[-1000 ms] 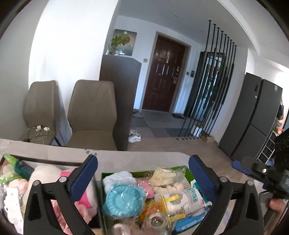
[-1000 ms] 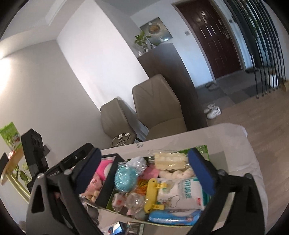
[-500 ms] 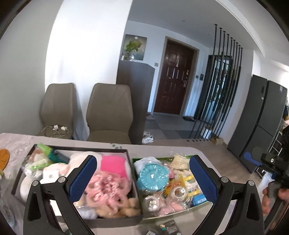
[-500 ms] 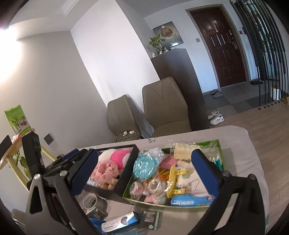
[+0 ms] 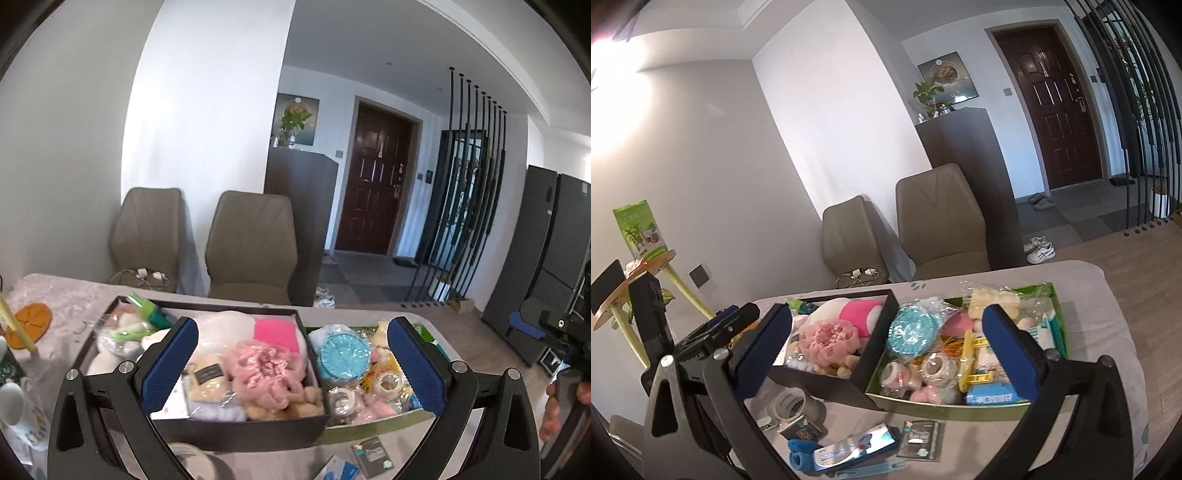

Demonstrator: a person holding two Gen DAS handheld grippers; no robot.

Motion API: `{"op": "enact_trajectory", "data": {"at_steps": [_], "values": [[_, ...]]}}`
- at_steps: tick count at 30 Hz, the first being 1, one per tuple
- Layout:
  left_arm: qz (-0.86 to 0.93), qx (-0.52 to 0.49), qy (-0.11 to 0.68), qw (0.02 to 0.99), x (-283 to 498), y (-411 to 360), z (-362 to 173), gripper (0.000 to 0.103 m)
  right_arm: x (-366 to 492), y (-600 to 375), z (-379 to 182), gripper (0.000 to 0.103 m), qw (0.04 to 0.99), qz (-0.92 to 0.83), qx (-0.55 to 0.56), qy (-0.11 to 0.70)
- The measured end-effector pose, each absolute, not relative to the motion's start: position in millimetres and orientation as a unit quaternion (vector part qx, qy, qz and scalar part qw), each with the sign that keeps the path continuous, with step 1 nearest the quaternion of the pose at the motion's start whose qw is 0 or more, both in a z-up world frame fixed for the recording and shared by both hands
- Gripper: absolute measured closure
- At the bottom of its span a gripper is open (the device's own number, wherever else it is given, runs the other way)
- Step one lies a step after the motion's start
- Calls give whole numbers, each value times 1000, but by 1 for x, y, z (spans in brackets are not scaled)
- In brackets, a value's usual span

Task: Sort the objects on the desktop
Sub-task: 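Lower the cream-white item into the green box and open the left gripper, then move the left gripper back toward the loose items on the table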

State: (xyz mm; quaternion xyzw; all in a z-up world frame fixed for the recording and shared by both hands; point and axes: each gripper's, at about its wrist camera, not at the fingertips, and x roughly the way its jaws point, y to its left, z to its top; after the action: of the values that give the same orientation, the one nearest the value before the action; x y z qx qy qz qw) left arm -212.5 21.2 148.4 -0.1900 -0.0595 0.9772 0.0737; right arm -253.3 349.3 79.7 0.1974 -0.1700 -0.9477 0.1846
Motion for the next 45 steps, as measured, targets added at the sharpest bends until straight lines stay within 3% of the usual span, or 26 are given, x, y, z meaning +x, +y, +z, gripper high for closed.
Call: {"op": "enact_trajectory", "data": {"at_steps": [17,39,45], "values": [[972,-221,-59,56,-174,-12,135,1,-257,278,66,0,243,-936,232,-104],[963,-257,-79,34,-138,2,78,1,-265,271,50,0,279,-914,289,-61],[960,-263,-84,41,-136,6,60,1,-258,277,59,0,279,-923,258,-65]]}}
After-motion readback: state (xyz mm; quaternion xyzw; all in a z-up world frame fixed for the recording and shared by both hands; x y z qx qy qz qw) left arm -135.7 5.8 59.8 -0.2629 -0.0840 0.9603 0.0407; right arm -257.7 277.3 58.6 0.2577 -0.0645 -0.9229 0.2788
